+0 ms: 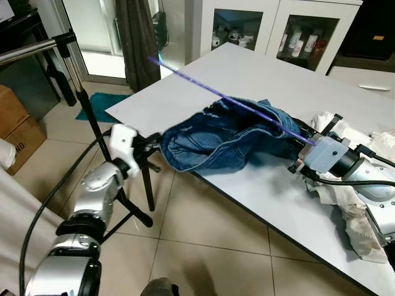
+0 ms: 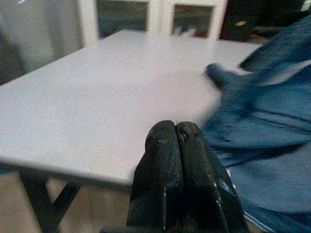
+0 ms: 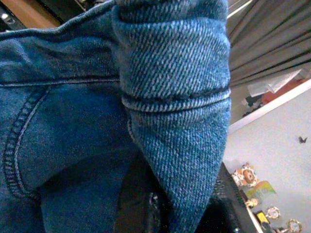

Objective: Hang hanger

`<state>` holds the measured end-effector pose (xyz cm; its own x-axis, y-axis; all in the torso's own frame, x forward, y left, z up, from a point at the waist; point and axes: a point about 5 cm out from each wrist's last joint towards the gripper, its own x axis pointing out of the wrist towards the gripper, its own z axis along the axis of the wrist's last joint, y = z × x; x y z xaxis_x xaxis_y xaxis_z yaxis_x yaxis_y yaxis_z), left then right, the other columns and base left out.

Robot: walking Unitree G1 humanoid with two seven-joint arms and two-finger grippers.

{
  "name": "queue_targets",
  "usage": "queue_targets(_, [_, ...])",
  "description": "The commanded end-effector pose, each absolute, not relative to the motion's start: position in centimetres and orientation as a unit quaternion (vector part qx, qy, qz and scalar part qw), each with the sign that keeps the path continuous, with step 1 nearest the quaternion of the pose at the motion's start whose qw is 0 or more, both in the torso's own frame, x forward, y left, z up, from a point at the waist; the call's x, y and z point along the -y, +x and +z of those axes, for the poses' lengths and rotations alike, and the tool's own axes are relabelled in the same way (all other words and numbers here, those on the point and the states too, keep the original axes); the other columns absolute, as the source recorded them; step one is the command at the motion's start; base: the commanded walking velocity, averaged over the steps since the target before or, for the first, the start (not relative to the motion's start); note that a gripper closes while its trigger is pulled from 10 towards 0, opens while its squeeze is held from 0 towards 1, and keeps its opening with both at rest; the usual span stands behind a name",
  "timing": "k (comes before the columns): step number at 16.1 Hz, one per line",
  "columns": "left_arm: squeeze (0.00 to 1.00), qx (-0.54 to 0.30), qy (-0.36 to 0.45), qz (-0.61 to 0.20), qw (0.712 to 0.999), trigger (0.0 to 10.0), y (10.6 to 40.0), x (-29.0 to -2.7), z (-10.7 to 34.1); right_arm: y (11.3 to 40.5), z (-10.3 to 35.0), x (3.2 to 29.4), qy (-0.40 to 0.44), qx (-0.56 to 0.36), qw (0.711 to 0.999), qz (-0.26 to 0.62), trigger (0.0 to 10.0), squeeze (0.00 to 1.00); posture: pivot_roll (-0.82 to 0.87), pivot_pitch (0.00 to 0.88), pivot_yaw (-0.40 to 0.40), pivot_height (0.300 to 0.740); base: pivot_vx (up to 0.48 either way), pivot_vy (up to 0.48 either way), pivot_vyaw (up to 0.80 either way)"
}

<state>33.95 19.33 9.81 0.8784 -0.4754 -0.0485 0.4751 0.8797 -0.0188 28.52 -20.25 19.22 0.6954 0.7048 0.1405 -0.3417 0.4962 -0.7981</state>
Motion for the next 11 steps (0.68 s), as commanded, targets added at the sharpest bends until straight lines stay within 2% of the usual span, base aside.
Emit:
queue_targets(1, [0.00, -0.010, -0.042, -0.237, 0.971, 10.0, 34.0, -19.8, 10.3, 28.4, 19.5, 20.7, -0.384, 0.245, 0.839, 0.297, 0.0, 0.00, 0.18, 0.000, 0.006, 0.740, 0.000, 0.000, 0.00])
queue_targets(2, [0.40, 0.003, -0.054, -0.245, 0.968, 10.0, 33.7, -19.8, 10.5, 28.4, 19.5, 20.7, -0.384, 0.245, 0.840, 0.297, 0.0, 0.00, 0.18, 0.000, 0.006, 0.740, 0.000, 0.000, 0.00])
queue_targets(3, [0.40, 0.003, -0.054, -0.245, 0.968, 10.0, 33.7, -19.8, 10.5, 28.4, 19.5, 20.7, -0.384, 0.245, 0.840, 0.297, 0.0, 0.00, 0.18, 0.000, 0.006, 0.740, 0.000, 0.000, 0.00])
queue_targets(4, [1.00, 0.030, -0.070, -0.260, 0.963, 10.0, 33.2, -20.2, 10.8, 28.3, 19.4, 20.7, -0.381, 0.245, 0.840, 0.298, 0.0, 0.00, 0.19, 0.000, 0.003, 0.740, 0.000, 0.000, 0.00])
queue_targets(6, [1.00, 0.028, -0.084, -0.268, 0.959, 10.0, 32.9, -20.5, 10.7, 28.3, 19.6, 20.6, -0.379, 0.250, 0.839, 0.299, 0.0, 0.00, 0.19, 0.000, 0.001, 0.740, 0.000, 0.000, 0.00])
queue_targets(9, [1.00, 0.022, -0.124, -0.336, 0.933, 10.0, 32.1, -19.7, 10.5, 28.4, 19.7, 20.4, -0.379, 0.256, 0.837, 0.299, 0.0, 0.00, 0.19, 0.000, 0.000, 0.740, 0.000, 0.000, 0.00])
queue_targets(11, [1.00, 0.007, -0.123, -0.351, 0.928, 10.0, 31.7, -19.6, 10.0, 28.4, 19.8, 20.4, -0.379, 0.258, 0.837, 0.298, 0.0, 0.00, 0.19, 0.000, 0.000, 0.740, 0.000, 0.000, 0.00])
